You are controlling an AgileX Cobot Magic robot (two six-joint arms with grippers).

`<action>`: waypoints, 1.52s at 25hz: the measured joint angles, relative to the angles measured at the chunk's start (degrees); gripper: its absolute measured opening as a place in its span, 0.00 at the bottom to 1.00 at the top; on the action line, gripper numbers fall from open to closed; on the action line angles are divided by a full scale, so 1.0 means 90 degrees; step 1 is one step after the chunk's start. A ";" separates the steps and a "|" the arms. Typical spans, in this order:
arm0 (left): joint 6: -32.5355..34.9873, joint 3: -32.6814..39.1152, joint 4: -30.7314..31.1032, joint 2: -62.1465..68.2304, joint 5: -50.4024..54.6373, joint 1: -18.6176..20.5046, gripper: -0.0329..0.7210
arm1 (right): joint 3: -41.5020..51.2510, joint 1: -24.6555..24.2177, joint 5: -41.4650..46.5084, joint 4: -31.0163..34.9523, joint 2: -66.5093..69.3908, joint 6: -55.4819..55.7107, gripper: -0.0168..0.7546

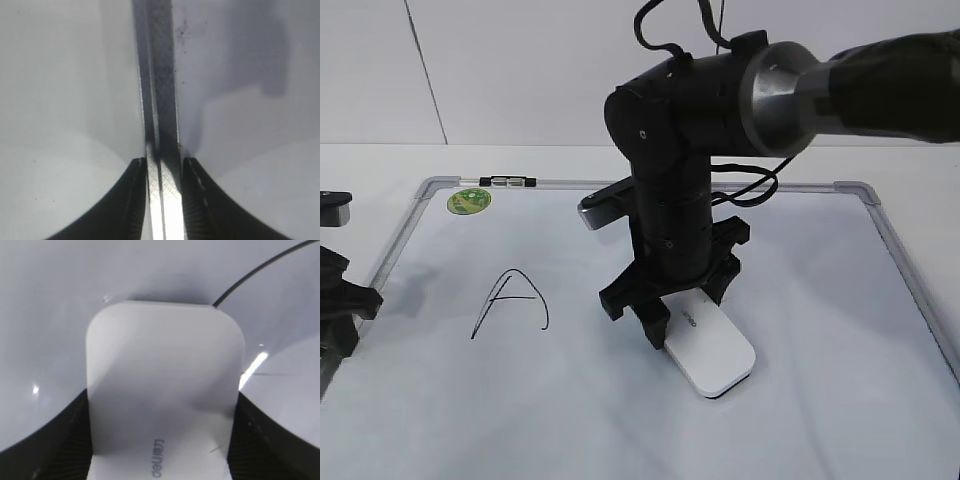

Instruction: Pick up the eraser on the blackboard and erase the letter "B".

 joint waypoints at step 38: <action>0.0000 0.0000 0.0000 0.0000 0.0013 0.0000 0.28 | -0.0554 -0.0500 -0.0013 0.0262 -0.0874 0.0627 0.70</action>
